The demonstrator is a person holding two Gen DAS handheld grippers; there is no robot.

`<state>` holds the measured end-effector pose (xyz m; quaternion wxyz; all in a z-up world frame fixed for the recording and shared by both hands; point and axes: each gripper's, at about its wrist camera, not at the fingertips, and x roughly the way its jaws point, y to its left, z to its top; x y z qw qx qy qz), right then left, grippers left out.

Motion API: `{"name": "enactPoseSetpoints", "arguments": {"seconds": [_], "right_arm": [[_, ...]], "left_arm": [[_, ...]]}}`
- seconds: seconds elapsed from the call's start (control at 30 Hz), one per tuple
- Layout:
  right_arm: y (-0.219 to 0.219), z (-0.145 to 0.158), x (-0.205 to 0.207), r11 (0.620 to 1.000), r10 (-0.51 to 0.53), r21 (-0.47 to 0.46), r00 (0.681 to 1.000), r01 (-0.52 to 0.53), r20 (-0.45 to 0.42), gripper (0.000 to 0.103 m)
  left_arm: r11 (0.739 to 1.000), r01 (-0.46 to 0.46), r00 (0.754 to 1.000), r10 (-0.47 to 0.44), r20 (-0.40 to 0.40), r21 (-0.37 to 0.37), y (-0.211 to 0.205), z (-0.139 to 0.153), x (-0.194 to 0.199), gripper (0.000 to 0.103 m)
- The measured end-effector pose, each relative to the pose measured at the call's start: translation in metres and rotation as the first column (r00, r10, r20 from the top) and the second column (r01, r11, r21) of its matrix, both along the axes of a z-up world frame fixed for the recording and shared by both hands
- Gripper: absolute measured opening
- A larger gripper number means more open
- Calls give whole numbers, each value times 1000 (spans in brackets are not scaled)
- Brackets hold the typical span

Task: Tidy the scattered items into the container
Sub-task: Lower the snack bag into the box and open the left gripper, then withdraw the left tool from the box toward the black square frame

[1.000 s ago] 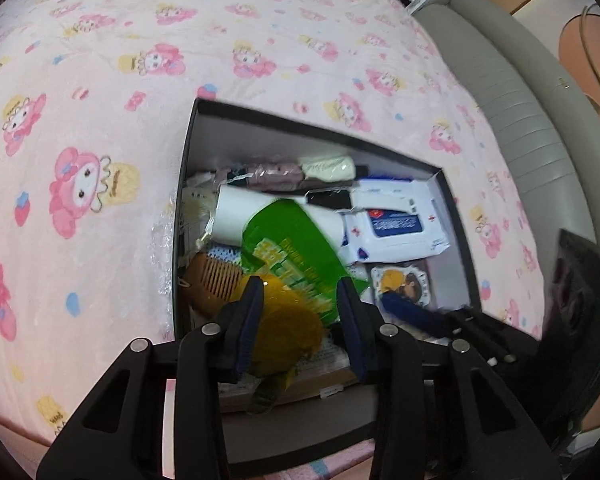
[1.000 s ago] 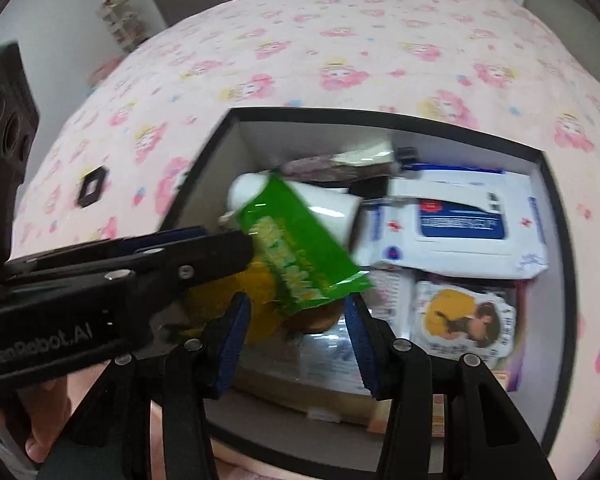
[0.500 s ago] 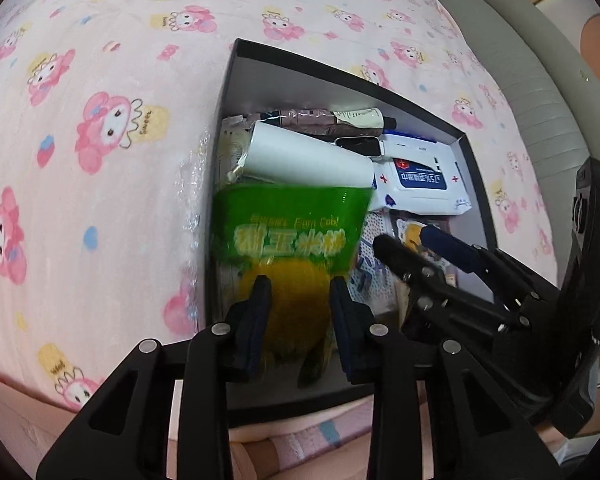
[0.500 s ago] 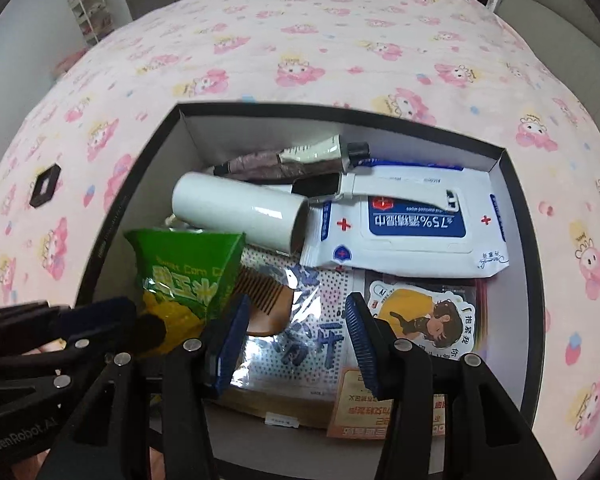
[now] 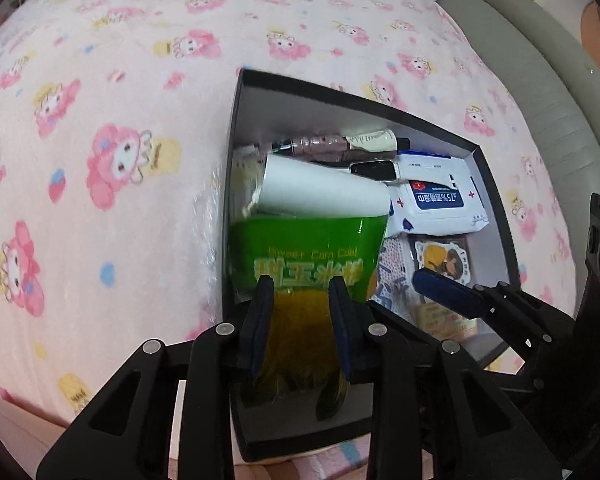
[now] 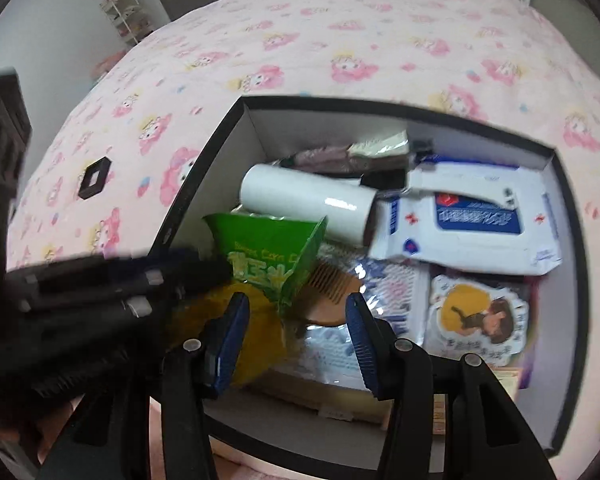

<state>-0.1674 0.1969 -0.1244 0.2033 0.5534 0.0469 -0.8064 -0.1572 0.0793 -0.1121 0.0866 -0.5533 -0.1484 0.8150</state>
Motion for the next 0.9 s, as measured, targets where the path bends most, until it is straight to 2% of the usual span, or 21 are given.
{"name": "enactPoseSetpoints", "arguments": {"seconds": [0.13, 0.3, 0.4, 0.6, 0.7, 0.9], "right_arm": [[0, 3, 4, 996, -7, 91, 999, 11, -52, 51], [8, 7, -1, 972, -89, 204, 984, 121, -157, 51], [9, -1, -8, 962, -133, 217, 980, 164, -151, 51], [-6, -16, -7, 976, -81, 198, 993, 96, -83, 51], [-8, -16, -5, 984, -64, 162, 996, 72, -57, 51], [-13, -8, 5, 977, -35, 205, 993, 58, -116, 52]], "left_arm": [[1000, 19, 1000, -19, -10, -4, 1, 6, 4, 28], [999, 32, 999, -34, -42, -29, 3, 11, 0, 28], [996, 29, 999, -32, -37, -82, 6, 1, -12, 28], [992, 55, 998, -52, 26, -112, 15, -17, -12, 28], [996, 59, 997, -55, 47, -69, 13, -19, -6, 27], [999, 47, 999, -47, 4, -21, 1, 1, 17, 31]]}}
